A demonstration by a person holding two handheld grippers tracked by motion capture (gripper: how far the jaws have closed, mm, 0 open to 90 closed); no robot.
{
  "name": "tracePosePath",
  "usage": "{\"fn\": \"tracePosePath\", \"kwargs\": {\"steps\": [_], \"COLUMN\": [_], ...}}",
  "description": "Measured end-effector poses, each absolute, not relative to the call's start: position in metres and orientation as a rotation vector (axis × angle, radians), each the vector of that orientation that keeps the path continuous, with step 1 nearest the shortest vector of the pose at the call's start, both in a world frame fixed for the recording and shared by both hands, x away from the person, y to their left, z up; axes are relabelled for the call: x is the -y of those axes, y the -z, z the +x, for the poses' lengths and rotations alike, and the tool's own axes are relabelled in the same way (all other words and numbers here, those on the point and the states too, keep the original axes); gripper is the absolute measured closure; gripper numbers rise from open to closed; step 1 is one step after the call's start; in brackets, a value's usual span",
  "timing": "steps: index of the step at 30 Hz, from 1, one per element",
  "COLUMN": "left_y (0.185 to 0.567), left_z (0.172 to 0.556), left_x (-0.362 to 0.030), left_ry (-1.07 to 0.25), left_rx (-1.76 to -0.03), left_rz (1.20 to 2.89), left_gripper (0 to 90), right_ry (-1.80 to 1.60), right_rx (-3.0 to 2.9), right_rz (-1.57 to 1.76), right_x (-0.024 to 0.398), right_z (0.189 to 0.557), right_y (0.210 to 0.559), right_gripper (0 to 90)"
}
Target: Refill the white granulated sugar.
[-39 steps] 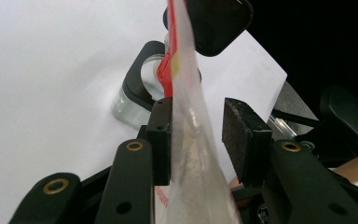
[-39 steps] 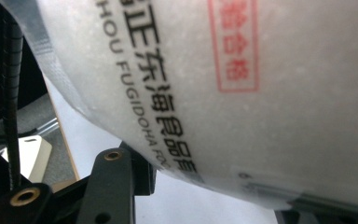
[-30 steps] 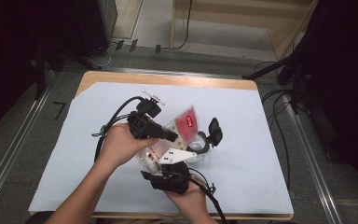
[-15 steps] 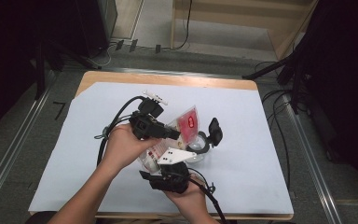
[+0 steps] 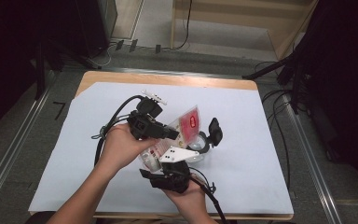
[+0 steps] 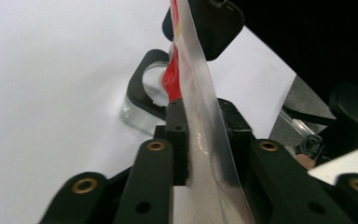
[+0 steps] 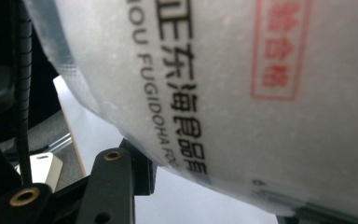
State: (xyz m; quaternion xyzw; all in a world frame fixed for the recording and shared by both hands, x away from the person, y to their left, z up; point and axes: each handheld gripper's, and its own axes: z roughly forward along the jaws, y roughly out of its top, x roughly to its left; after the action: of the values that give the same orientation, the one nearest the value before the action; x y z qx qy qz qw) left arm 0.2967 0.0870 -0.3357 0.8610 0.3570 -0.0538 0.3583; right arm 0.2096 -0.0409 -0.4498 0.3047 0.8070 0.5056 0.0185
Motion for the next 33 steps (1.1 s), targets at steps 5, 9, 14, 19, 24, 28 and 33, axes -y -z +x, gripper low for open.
{"fn": "tracePosePath", "kwargs": {"steps": [5, 9, 14, 19, 24, 28, 33], "left_y": [0.3342, 0.3338, 0.3332, 0.3317, 0.3309, 0.3310, 0.3319], "left_z": [0.2973, 0.2964, 0.2956, 0.2920, 0.2907, 0.2913, 0.2931], "left_x": [-0.0886, -0.0867, -0.0840, -0.0800, -0.0799, -0.0819, -0.0843], "left_ry": [0.140, 0.138, 0.121, 0.078, 0.062, 0.049, 0.064], "left_rx": [-0.924, -0.925, -0.907, -0.887, -0.885, -0.893, -0.899], "left_rz": [2.204, 2.197, 2.191, 2.172, 2.175, 2.183, 2.162], "left_gripper": [80.0, 80.4, 77.3, 70.1, 69.7, 70.9, 74.3], "right_ry": [-1.574, -1.531, -1.524, -1.583, -1.609, -1.612, -1.596], "right_rx": [-2.528, -2.532, -2.524, -2.511, -2.501, -2.495, -2.499], "right_rz": [0.857, 0.826, 0.858, 0.915, 0.945, 0.953, 0.885], "right_x": [0.0380, 0.0355, 0.0362, 0.0400, 0.0420, 0.0429, 0.0413], "right_z": [0.2082, 0.2071, 0.2089, 0.2122, 0.2123, 0.2130, 0.2106], "right_y": [0.4484, 0.4470, 0.4460, 0.4444, 0.4434, 0.4439, 0.4435], "right_gripper": [52.6, 53.3, 55.6, 55.8, 55.8, 55.7, 54.1]}}
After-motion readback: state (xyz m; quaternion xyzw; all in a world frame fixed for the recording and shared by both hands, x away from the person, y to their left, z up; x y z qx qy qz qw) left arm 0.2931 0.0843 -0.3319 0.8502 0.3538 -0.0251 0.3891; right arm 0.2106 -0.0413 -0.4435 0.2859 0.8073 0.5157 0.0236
